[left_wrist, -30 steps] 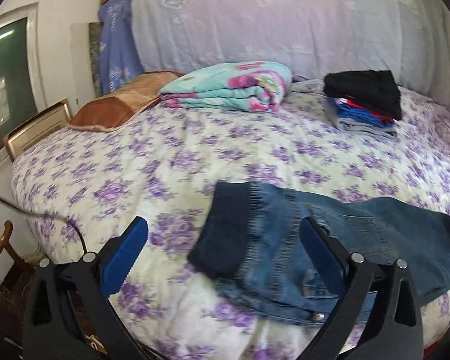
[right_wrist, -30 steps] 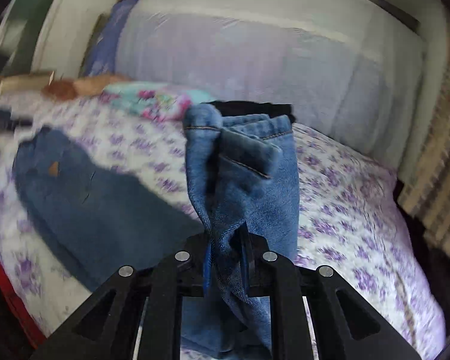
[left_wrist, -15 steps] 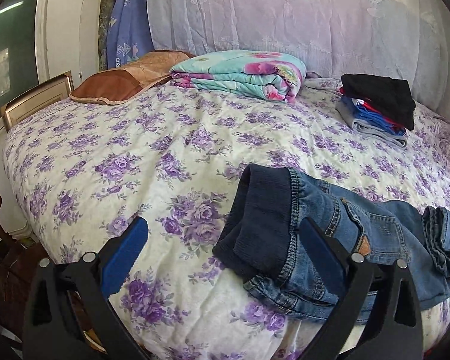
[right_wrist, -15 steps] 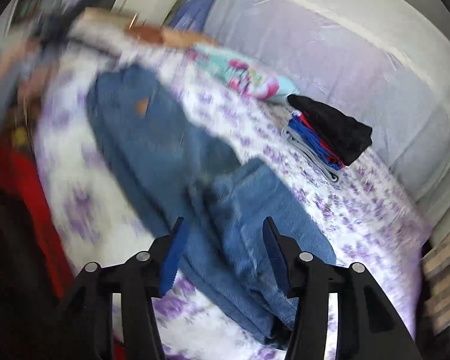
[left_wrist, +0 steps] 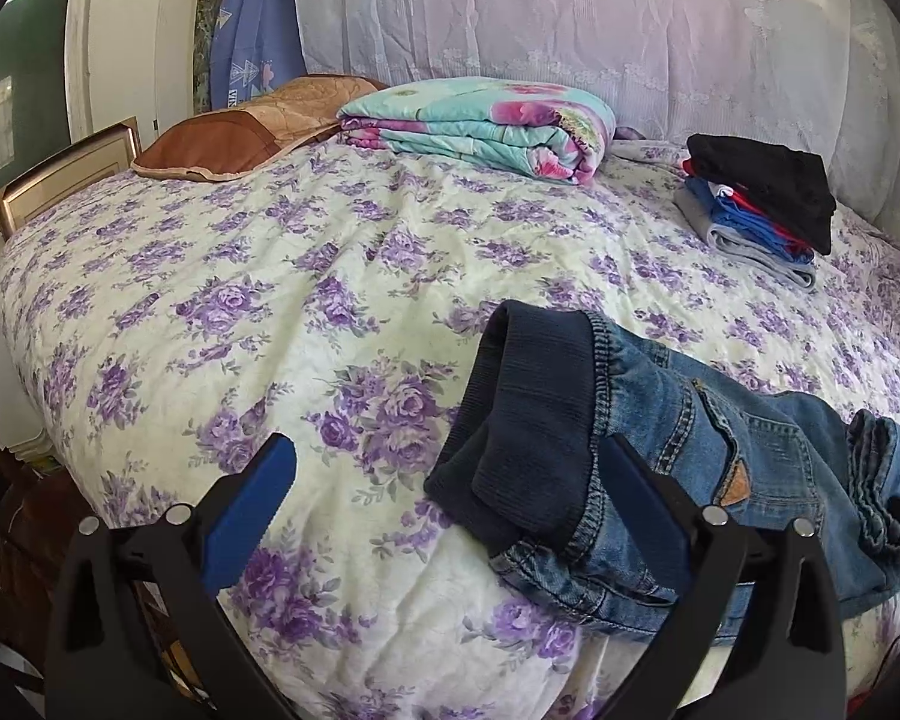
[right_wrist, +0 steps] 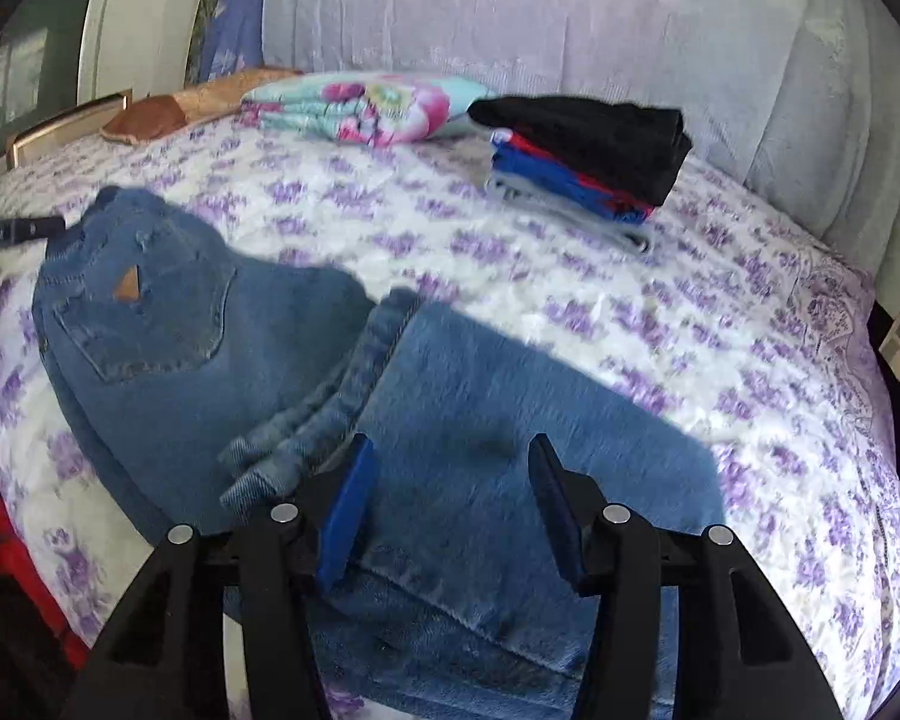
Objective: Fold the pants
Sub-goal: 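Release the folded legs onto the long jeans and open the right tool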
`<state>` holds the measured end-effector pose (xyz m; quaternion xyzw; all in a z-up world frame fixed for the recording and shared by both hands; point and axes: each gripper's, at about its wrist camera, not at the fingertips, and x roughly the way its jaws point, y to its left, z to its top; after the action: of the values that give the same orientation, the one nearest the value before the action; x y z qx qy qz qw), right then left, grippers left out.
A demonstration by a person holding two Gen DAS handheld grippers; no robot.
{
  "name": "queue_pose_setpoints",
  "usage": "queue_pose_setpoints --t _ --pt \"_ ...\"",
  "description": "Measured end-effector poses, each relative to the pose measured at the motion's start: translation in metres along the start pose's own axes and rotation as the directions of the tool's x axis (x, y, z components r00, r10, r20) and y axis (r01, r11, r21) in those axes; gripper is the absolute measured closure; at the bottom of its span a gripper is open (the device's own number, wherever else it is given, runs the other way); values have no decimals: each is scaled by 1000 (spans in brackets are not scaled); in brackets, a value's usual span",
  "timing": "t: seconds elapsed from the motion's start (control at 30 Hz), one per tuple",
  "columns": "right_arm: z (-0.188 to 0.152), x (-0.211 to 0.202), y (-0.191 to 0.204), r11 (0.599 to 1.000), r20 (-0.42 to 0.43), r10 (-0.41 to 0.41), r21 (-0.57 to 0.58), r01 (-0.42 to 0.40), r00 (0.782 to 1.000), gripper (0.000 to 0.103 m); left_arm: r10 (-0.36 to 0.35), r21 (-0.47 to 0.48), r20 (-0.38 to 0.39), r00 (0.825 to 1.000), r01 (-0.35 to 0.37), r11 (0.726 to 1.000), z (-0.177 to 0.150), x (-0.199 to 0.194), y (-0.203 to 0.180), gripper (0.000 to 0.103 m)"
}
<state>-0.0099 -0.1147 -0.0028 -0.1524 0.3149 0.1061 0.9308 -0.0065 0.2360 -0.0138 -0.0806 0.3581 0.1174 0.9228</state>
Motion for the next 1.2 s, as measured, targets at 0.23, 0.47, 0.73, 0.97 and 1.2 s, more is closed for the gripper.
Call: queue_pose_setpoints --t 0.23,0.47,0.73,0.97,1.2 --pt "13 57 13 1000 -129 28 13 -27 991 21 -6 18 -42 999 7 1000 -4 7 -6 4" --pt "8 19 1 992 36 56 112 -59 998 20 -23 -2 -76 997 23 1000 -7 15 -4 4" --pt "-26 23 1 979 -2 163 123 -161 987 11 -58 -82 -117 991 48 995 -10 21 3 4" --pt "-31 1 -15 966 93 165 187 -180 982 11 -112 -136 -141 984 93 986 -12 31 -7 4" --pt "-43 -7 -41 950 100 136 269 -159 986 11 -18 -51 -79 997 14 999 -18 31 -32 4"
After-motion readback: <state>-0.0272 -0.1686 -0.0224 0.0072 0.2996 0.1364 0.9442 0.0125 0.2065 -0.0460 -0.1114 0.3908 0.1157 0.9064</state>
